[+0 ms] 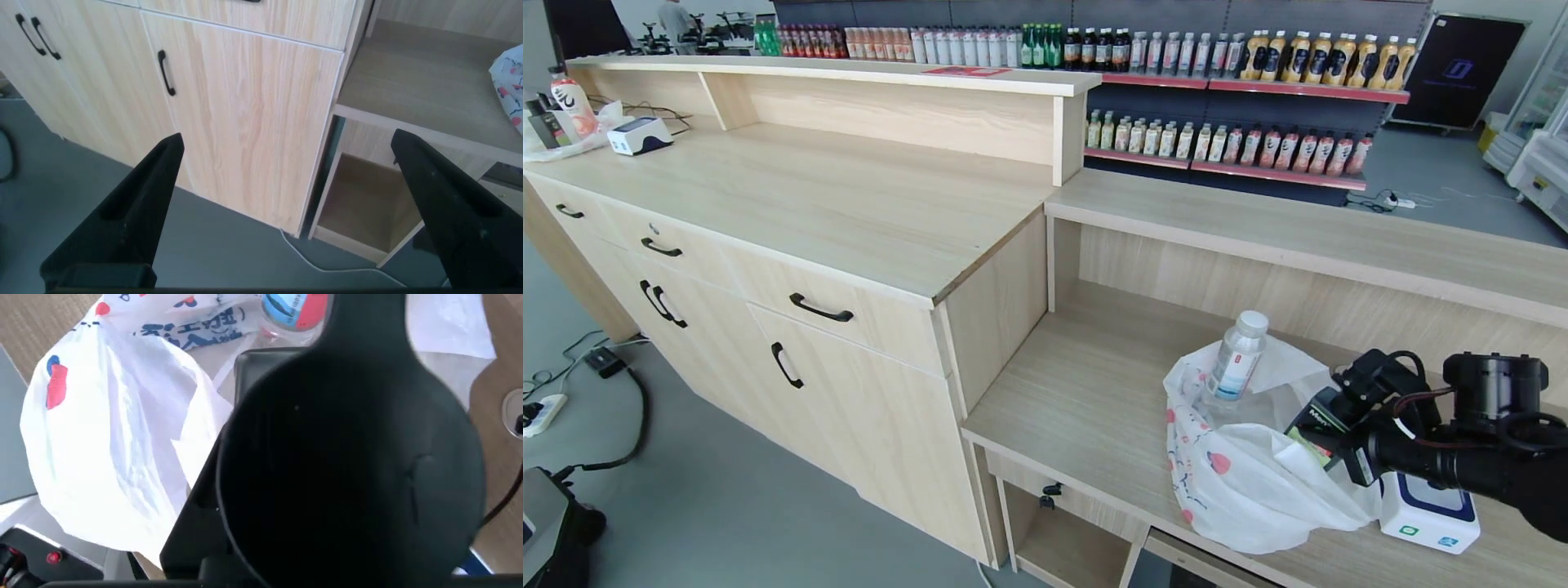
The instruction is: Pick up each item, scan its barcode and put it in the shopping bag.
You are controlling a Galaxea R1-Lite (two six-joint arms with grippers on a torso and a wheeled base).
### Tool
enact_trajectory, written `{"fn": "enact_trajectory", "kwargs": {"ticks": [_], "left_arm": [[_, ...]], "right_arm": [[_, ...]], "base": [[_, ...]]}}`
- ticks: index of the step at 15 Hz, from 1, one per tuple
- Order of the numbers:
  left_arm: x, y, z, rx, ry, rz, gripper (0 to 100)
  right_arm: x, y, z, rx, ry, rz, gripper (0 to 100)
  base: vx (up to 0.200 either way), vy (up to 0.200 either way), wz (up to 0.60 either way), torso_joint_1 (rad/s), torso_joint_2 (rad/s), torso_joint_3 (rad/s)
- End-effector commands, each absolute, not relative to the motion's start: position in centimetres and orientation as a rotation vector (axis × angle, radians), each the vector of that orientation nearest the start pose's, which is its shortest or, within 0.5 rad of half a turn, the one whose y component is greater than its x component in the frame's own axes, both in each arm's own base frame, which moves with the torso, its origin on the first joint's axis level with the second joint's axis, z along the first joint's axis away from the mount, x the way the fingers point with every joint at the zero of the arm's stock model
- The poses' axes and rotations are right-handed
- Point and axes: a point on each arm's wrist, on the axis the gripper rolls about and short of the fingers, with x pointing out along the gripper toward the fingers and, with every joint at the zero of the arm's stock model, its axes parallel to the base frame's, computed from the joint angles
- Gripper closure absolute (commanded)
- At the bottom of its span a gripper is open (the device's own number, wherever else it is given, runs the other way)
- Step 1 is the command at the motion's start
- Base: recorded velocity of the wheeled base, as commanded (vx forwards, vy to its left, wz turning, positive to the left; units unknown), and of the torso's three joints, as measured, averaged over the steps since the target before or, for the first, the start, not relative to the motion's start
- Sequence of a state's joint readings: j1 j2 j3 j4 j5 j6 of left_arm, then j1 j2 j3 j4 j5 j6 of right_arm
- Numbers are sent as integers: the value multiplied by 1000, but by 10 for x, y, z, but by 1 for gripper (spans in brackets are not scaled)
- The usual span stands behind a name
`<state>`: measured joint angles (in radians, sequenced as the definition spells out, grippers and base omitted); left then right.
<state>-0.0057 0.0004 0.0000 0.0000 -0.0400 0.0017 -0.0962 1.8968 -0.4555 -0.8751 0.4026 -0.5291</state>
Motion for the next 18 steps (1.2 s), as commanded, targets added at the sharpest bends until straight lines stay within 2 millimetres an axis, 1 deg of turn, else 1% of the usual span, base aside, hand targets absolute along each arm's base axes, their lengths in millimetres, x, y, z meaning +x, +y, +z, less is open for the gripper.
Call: {"fn": "enact_trajectory", "kwargs": {"ticks": [1, 3, 5, 6, 12, 16, 18], "left_arm": [[-23, -1, 76, 2, 1, -46, 0], [-23, -1, 76, 2, 1, -46, 0], [-23, -1, 76, 2, 1, -46, 0], [-23, -1, 76, 2, 1, -46, 0], [-23, -1, 75, 2, 0, -46, 0], [-23, -1, 76, 2, 1, -48, 0], [-23, -1, 76, 2, 1, -46, 0]], "right_arm": [[286, -13, 51, -353, 480, 492, 100], [294, -10, 44, -344, 450, 540, 100], [298, -9, 40, -347, 436, 546, 100], [303, -6, 35, -355, 418, 551, 100], [305, 0, 19, -362, 447, 582, 100], [313, 0, 7, -362, 431, 578, 100], [315, 5, 1, -361, 427, 593, 100]], "base": [[0, 0, 0, 0, 0, 0], [0, 0, 0, 0, 0, 0], [0, 0, 0, 0, 0, 0], [0, 0, 0, 0, 0, 0], [0, 0, 0, 0, 0, 0], [0, 0, 0, 0, 0, 0], [0, 0, 0, 0, 0, 0]]}}
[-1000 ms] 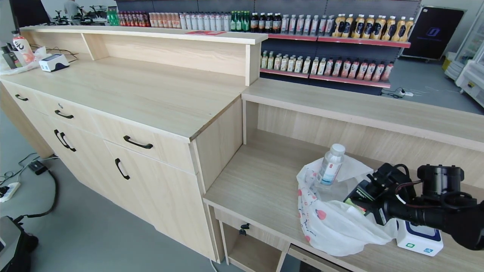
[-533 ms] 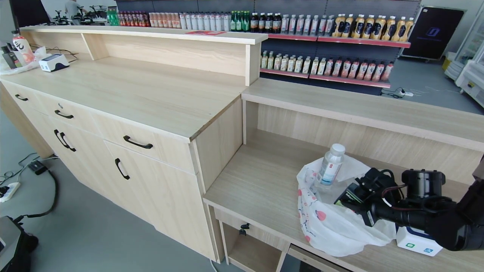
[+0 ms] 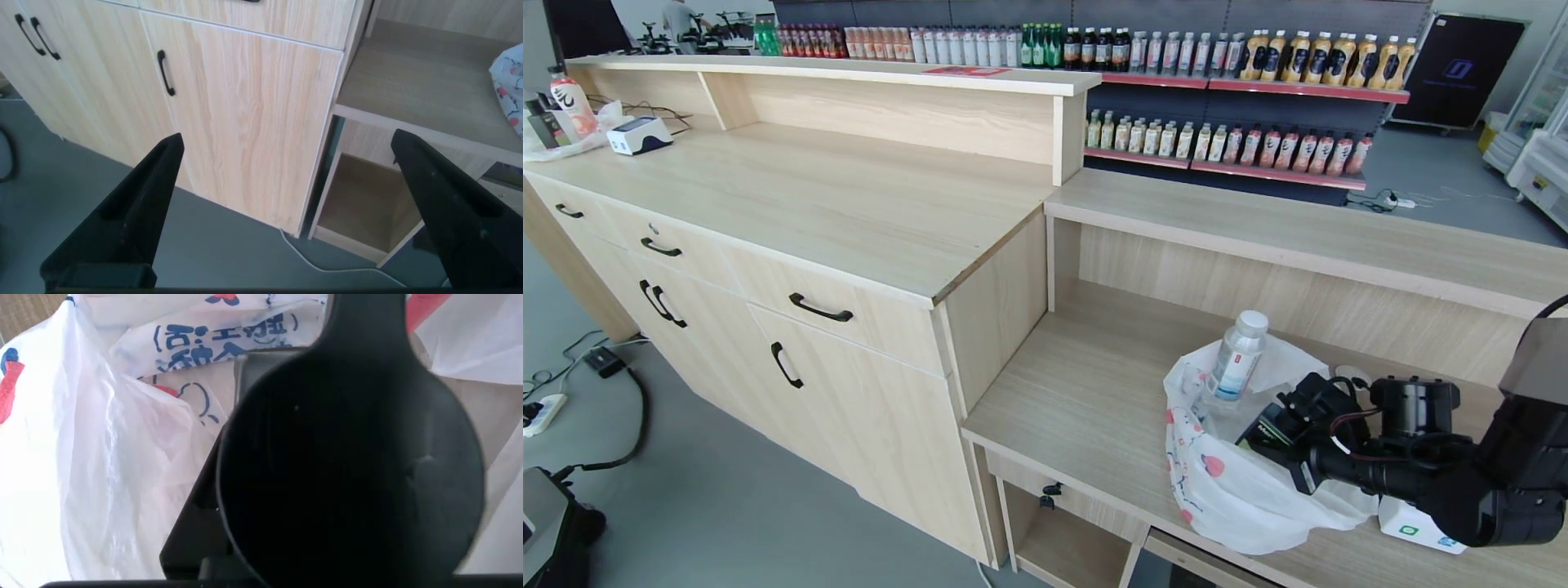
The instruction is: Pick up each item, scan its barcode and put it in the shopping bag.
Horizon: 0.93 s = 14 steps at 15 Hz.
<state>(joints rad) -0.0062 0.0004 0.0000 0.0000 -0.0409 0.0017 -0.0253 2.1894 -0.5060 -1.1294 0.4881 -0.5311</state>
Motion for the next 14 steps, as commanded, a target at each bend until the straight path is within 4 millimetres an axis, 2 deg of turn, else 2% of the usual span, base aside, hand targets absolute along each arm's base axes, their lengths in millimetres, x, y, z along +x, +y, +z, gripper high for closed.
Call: {"fn": "enact_trajectory", "kwargs": {"ticks": [1, 14], "left_arm": [[-23, -1, 76, 2, 1, -48, 0], [-23, -1, 76, 2, 1, -46, 0]], "right_arm": [[316, 6, 0, -353, 428, 593, 100], [329, 14, -14, -320, 412, 599, 100]], "base": [[0, 0, 0, 0, 0, 0], [0, 0, 0, 0, 0, 0]]}}
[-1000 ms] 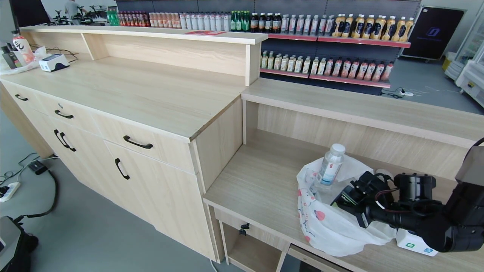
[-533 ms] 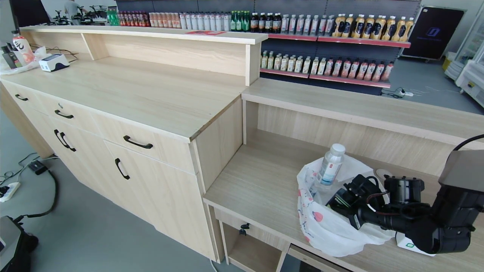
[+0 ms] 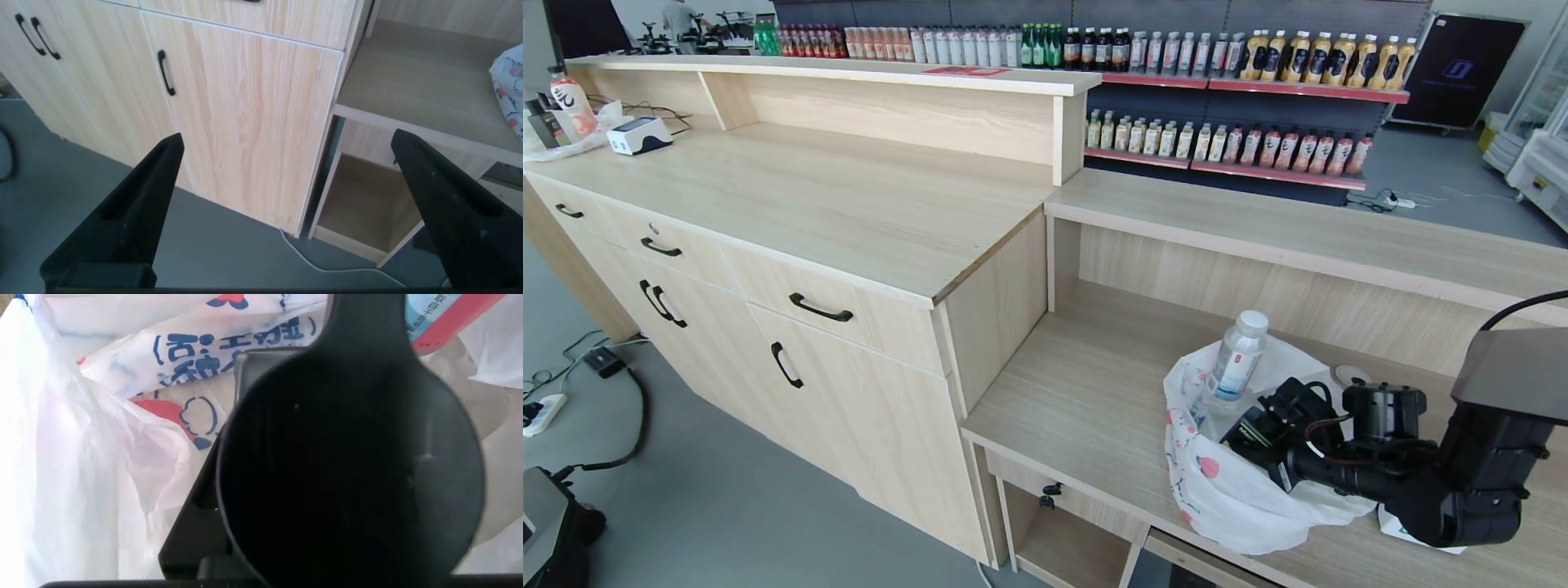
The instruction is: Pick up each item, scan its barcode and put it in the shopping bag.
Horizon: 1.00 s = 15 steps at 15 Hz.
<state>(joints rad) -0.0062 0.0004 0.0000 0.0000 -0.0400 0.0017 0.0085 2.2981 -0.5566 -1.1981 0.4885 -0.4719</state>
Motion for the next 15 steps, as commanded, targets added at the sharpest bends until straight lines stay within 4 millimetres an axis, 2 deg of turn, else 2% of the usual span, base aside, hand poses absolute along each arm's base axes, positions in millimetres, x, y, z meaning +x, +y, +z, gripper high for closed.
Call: {"fn": "enact_trajectory", "kwargs": {"ticks": [1, 5, 6, 7, 9, 10, 15], "left_arm": [[-23, -1, 76, 2, 1, -48, 0], [-23, -1, 76, 2, 1, -46, 0], [-23, -1, 76, 2, 1, -46, 0], [-23, -1, 75, 2, 0, -46, 0], [-23, -1, 75, 2, 0, -48, 0], [-23, -1, 76, 2, 1, -48, 0], [-23, -1, 76, 2, 1, -46, 0]], "right_arm": [[329, 13, -14, -320, 412, 598, 0], [328, 12, -8, -321, 400, 592, 0], [328, 13, 12, -312, 354, 578, 0], [327, 13, 21, -307, 333, 573, 0], [311, 13, 81, -318, 187, 547, 0], [297, 9, 102, -339, 140, 526, 0], [253, -33, 154, -437, 34, 326, 0]], "base": [[0, 0, 0, 0, 0, 0], [0, 0, 0, 0, 0, 0], [0, 0, 0, 0, 0, 0], [0, 0, 0, 0, 0, 0], [0, 0, 0, 0, 0, 0], [0, 0, 0, 0, 0, 0], [0, 0, 0, 0, 0, 0]]}}
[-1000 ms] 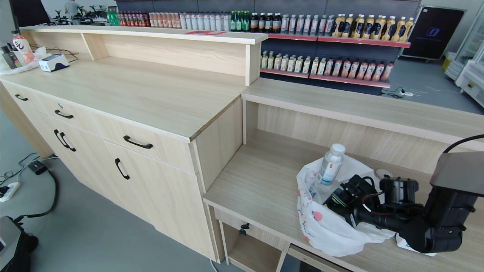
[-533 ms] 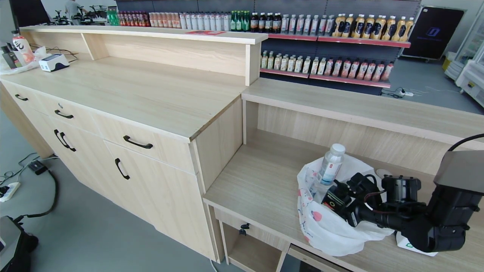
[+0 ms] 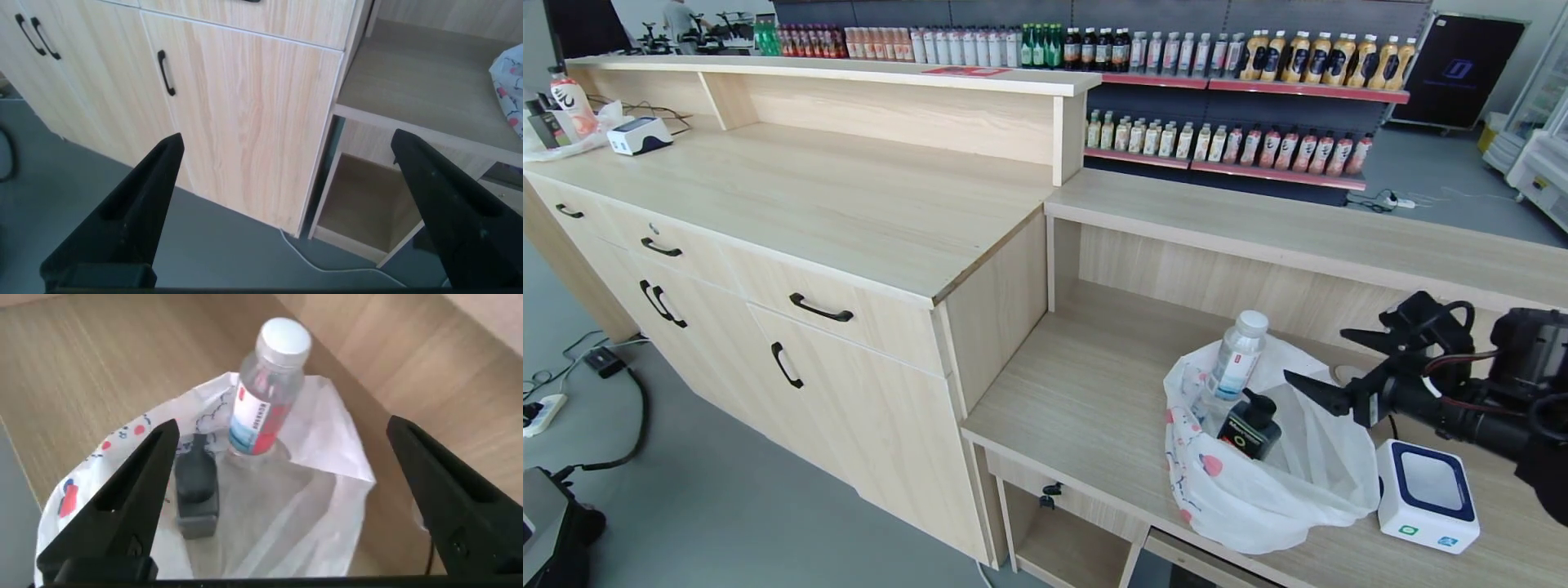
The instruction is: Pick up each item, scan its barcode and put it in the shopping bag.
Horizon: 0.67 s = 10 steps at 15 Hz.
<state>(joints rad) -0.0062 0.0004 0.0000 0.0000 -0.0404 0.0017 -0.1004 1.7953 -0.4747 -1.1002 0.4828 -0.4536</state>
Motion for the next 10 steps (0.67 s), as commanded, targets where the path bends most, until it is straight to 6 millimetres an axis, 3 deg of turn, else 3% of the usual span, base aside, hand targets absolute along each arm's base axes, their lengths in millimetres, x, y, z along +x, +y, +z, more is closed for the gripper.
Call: {"fn": "enact_trajectory", "kwargs": {"ticks": [1, 2, 6, 10], "left_arm": [[-23, -1, 75, 2, 0, -48, 0], [-23, -1, 75, 2, 0, -46, 0], [-23, -1, 75, 2, 0, -48, 0], [-23, -1, 76, 2, 1, -46, 0]], "right_arm": [[246, -41, 159, -504, 31, 272, 0], [237, -51, 170, -589, 10, 179, 0], [218, -51, 225, -539, -113, 70, 0], [178, -48, 229, -441, 9, -63, 0]], "base": [[0, 0, 0, 0, 0, 0], [0, 0, -600, 2, 7, 2], [0, 0, -600, 1, 1, 2], [0, 0, -600, 4, -1, 2]]}}
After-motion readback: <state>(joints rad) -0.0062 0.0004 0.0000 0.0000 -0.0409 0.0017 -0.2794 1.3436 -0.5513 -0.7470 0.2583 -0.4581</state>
